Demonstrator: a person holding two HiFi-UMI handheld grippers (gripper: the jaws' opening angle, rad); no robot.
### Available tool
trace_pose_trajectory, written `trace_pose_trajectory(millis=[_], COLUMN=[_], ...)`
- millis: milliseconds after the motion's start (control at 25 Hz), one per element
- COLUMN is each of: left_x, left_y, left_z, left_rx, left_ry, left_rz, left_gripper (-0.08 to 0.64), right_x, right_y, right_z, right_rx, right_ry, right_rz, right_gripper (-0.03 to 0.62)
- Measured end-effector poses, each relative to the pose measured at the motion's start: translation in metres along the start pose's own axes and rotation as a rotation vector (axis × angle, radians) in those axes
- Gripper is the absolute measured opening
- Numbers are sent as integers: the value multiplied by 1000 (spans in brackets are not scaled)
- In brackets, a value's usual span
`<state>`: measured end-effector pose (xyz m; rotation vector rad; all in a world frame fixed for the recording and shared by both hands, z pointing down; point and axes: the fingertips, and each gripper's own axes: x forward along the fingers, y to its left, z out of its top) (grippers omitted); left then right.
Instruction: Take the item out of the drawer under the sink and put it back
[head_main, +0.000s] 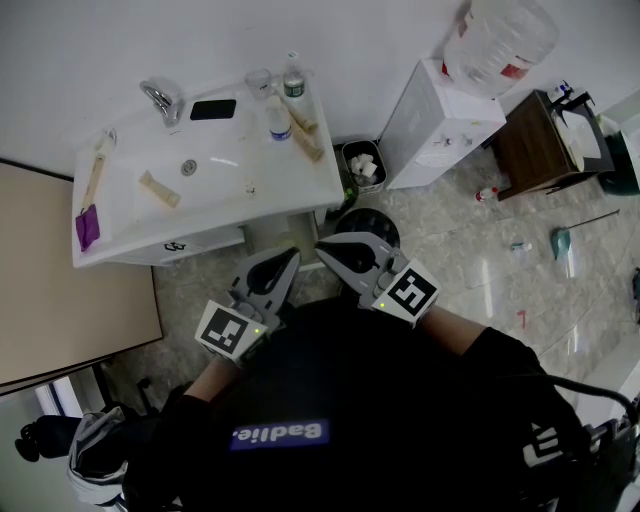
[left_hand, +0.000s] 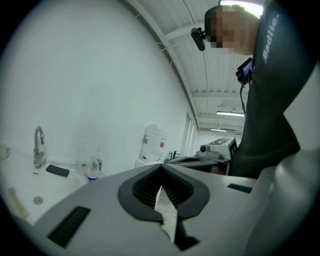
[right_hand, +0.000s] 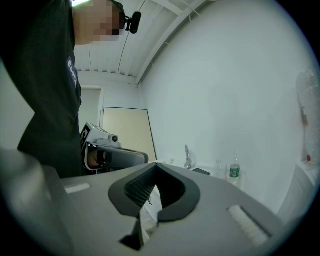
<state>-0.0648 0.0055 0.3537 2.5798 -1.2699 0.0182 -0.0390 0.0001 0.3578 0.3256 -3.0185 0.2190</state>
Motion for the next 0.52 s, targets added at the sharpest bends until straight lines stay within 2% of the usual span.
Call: trace_pose_trajectory(millis=[520], left_x=[-2], left_y=[-4], left_z=[-3], left_rx=[-9], left_ry=[-6], left_rz=[-4], left_gripper=[5], right_x=[-4], right_y=[2], right_z=[-3], right_rx=[10], right_ry=[9], right_rz=[-6], right_gripper=[0])
